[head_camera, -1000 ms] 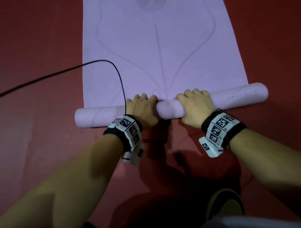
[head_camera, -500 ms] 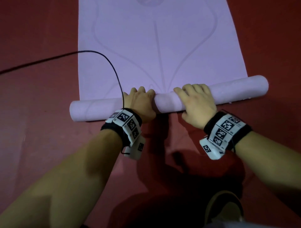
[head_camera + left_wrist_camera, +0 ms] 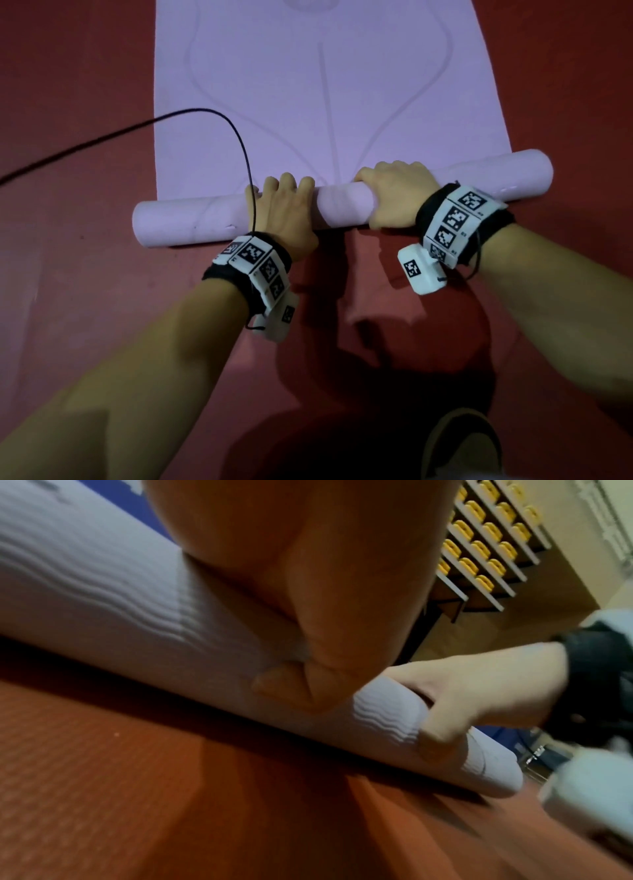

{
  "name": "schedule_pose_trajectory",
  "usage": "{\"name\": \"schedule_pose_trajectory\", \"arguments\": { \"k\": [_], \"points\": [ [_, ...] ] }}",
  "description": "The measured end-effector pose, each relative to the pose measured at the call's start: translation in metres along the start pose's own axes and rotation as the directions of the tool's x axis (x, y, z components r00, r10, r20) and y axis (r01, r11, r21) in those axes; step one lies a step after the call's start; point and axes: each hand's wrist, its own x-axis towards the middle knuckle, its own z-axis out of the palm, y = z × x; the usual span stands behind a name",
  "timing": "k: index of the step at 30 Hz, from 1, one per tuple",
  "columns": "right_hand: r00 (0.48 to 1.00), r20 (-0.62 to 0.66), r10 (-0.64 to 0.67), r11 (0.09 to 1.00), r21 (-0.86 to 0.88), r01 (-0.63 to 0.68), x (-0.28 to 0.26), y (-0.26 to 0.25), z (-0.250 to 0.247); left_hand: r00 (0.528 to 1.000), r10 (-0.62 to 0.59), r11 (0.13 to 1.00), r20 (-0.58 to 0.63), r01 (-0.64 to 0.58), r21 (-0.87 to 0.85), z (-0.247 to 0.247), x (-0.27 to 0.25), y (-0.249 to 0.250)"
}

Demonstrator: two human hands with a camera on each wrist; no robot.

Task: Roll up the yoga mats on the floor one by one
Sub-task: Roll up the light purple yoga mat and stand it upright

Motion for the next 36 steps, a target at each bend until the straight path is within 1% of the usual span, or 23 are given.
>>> {"name": "schedule_pose_trajectory", "arguments": {
  "k": [2,4,5,6,8,11,13,15,17,18,19,21,24,26,28,31,32,34,36],
  "points": [
    [0.984,-0.173,-0.03,0.999,-0.044,0.022,-0.01,0.001,0.015,1.0,0.001,1.0,0.003,0.0,-0.011,-0.002,0.006,-0.001],
    [0.943,-0.332,-0.039,0.995,-0.099,0.006,-0.018,-0.001,0.033,1.0,0.002,1.0,0.021,-0.001,-0.023,-0.001,0.009,-0.002],
    [0.923,-0.382,-0.032,0.993,-0.115,-0.013,-0.019,-0.001,0.04,1.0,0.004,1.0,0.027,-0.003,-0.027,-0.001,0.01,-0.002],
    [0.914,-0.406,-0.022,0.992,-0.123,-0.031,-0.018,-0.002,0.042,1.0,0.004,1.0,0.03,-0.003,-0.03,-0.001,0.011,-0.003],
    [0.928,-0.372,0.01,0.992,-0.113,-0.056,-0.012,-0.004,0.036,0.999,0.005,0.999,0.042,-0.004,-0.045,-0.005,0.014,-0.004],
    [0.971,-0.235,0.048,0.996,-0.067,-0.065,-0.002,-0.003,0.018,0.999,-0.004,0.998,0.033,0.006,-0.058,-0.009,0.015,-0.005],
    [0.985,-0.163,0.059,0.997,-0.036,-0.066,0.005,-0.002,0.009,0.998,-0.049,0.996,-0.041,0.046,-0.076,-0.005,0.009,-0.005],
    [0.995,-0.08,0.055,0.998,-0.013,-0.056,0.012,0.0,-0.002,0.99,-0.064,0.995,-0.124,0.054,-0.084,0.005,0.003,-0.007],
    [0.999,0.013,0.042,0.999,0.006,-0.043,0.018,0.002,-0.01,0.987,-0.06,0.996,-0.146,0.049,-0.073,0.01,0.005,-0.009],
    [0.999,0.033,0.034,0.999,0.016,-0.034,0.019,0.004,-0.013,0.989,-0.063,0.996,-0.131,0.055,-0.064,0.008,0.01,-0.009],
    [0.999,0.026,0.021,1.0,0.021,-0.022,0.019,0.006,-0.013,0.993,-0.064,0.997,-0.103,0.059,-0.057,0.003,0.015,-0.01],
    [0.997,-0.074,-0.004,1.0,-0.019,0.003,0.012,0.009,-0.008,0.997,-0.054,0.997,-0.05,0.052,-0.051,-0.005,0.024,-0.011],
    [0.966,-0.257,0.024,0.989,-0.134,-0.061,0.003,0.008,0.012,0.999,-0.034,0.997,0.018,0.036,-0.067,-0.012,0.036,-0.015],
    [0.951,-0.307,0.046,0.983,-0.154,-0.098,0.005,0.007,0.018,0.999,-0.02,0.997,0.034,0.023,-0.068,-0.014,0.04,-0.017],
    [0.962,-0.267,0.054,0.987,-0.133,-0.092,0.013,0.008,0.01,1.0,-0.001,0.998,-0.018,0.0,-0.066,-0.013,0.037,-0.018],
    [0.989,-0.141,0.045,0.996,-0.076,-0.056,0.027,0.012,-0.009,0.983,-0.019,0.993,-0.184,-0.003,-0.119,-0.005,0.027,-0.022],
    [0.994,-0.096,0.042,0.997,-0.066,-0.049,0.031,0.013,-0.014,0.976,-0.035,0.993,-0.216,0.009,-0.117,-0.001,0.024,-0.022],
    [0.999,-0.019,0.04,0.998,-0.049,-0.04,0.037,0.015,-0.022,0.975,-0.051,0.998,-0.216,0.039,-0.058,0.004,0.023,-0.021],
    [1.0,0.008,0.025,1.0,-0.01,-0.025,0.039,0.018,-0.026,0.979,-0.068,0.998,-0.192,0.065,-0.025,0.001,0.029,-0.019]
  ]
}}
